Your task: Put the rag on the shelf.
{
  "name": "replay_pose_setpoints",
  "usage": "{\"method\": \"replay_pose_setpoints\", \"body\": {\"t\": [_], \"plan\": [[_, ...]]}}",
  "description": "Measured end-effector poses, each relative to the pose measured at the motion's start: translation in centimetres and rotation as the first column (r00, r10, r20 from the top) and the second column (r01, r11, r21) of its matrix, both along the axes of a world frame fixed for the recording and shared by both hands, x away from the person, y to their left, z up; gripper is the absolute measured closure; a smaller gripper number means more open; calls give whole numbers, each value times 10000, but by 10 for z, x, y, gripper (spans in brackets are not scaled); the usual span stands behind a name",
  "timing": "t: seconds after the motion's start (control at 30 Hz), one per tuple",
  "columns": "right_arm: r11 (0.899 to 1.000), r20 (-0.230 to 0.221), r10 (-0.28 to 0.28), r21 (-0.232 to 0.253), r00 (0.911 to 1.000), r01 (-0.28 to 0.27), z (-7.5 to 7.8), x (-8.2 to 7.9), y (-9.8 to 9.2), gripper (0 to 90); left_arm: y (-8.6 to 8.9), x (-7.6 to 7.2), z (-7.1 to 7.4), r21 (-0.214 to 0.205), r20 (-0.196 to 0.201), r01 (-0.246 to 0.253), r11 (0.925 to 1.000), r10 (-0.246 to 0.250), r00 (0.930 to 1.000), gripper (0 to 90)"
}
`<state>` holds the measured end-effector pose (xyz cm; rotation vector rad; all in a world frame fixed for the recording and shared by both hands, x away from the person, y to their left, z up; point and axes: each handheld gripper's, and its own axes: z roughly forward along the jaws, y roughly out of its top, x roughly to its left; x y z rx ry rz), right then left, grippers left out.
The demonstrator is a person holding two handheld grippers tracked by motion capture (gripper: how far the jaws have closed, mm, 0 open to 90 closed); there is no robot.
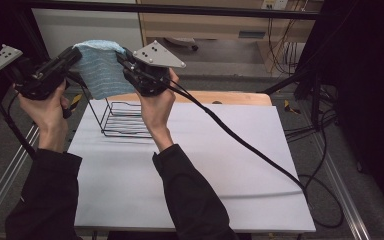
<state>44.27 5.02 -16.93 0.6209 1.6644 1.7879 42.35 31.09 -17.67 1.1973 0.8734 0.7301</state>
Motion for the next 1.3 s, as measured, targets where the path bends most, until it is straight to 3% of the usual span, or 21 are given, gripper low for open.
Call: {"method": "replay_pose_setpoints", "body": {"t": [0.33, 0.7, 1.1, 1.3], "plan": [[9998, 300, 15, -175, 9995, -10, 20, 7, 9, 819, 7, 8, 16, -24, 206, -195, 9998, 196, 9996, 812], [9999, 202, 58, -162, 9998, -55, 29, 24, 21, 819, 15, 22, 28, 40, 215, -425, 9991, 425, 9989, 812], [10000, -180, 8, 45, 9998, -7, 29, 47, 23, 819, 13, 48, 34, 330, -12, -567, 9978, 567, 9984, 812], [9999, -340, -136, -65, 9993, 134, 22, 53, 26, 819, 16, 58, 27, 320, -209, -495, 9983, 502, 9985, 812]]}}
